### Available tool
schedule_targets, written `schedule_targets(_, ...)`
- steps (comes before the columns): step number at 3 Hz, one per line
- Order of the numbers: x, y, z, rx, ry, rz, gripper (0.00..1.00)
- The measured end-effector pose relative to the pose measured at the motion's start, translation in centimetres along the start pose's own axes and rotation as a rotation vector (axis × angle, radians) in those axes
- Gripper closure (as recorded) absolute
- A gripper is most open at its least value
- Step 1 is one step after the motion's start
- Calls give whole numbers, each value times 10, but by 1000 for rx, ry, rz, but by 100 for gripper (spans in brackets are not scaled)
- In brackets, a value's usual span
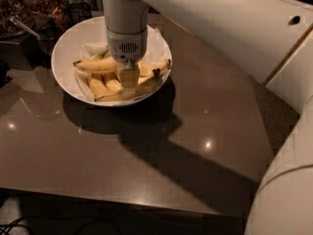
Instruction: Pick banana from white bowl
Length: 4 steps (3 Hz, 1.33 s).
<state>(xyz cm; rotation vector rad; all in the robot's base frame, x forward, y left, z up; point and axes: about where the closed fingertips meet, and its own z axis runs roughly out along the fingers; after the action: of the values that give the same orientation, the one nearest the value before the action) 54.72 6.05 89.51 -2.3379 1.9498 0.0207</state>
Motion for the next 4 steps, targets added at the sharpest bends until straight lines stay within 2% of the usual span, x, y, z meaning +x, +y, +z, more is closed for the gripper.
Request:
schedule_targets(3,-1,2,-3,4,20,-22,58)
schedule_targets(4,-1,-2,0,2,26,-31,49)
